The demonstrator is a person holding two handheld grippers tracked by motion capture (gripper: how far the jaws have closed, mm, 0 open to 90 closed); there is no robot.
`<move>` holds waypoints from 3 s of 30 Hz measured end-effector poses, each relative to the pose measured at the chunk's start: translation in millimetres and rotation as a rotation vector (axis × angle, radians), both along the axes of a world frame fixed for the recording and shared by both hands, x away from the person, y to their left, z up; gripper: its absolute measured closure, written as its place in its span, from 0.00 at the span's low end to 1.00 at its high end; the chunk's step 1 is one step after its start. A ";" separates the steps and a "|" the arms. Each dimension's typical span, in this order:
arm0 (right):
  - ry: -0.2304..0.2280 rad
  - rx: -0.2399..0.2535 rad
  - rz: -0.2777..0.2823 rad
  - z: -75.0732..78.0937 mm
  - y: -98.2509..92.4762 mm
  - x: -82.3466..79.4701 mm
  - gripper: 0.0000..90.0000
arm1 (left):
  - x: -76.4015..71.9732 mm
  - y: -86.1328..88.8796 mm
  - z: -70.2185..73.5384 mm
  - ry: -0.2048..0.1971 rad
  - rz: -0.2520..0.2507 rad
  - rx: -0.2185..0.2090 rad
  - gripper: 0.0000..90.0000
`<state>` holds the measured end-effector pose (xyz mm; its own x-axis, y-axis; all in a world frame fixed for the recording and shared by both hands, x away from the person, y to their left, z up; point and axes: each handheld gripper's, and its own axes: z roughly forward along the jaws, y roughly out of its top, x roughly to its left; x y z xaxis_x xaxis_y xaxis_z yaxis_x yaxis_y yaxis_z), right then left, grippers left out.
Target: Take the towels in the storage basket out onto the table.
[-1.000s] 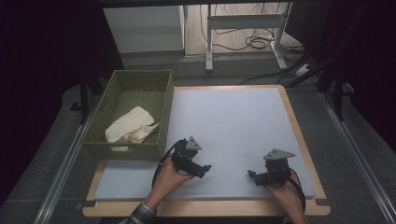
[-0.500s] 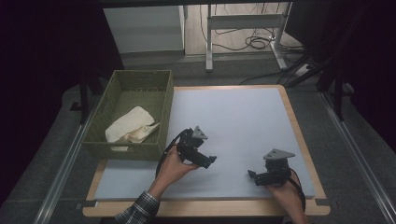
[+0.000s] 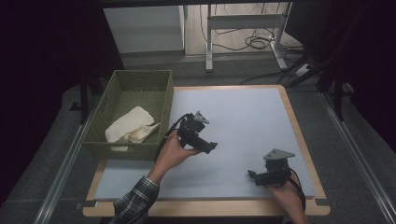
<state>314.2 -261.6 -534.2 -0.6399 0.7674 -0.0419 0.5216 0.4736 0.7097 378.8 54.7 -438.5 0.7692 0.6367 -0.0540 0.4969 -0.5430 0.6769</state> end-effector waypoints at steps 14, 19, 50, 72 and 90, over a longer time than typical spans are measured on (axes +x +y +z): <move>0.002 0.002 -0.002 0.1 0.2 -0.1 0.03 | 28.8 33.0 27.7 0.003 0.066 0.025 0.03; 0.002 0.002 -0.003 0.1 0.3 -0.1 0.03 | 37.7 51.8 34.8 0.011 0.098 0.020 0.03; 0.003 0.002 -0.002 0.1 0.2 0.0 0.03 | 69.1 192.6 12.9 0.091 0.373 0.059 0.02; 0.002 0.002 -0.001 -0.1 0.1 0.2 0.03 | 99.3 236.0 -61.8 0.409 0.465 0.337 0.02; 0.002 0.002 -0.001 0.0 0.0 0.3 0.03 | 103.8 244.0 -65.9 0.549 0.454 0.227 0.85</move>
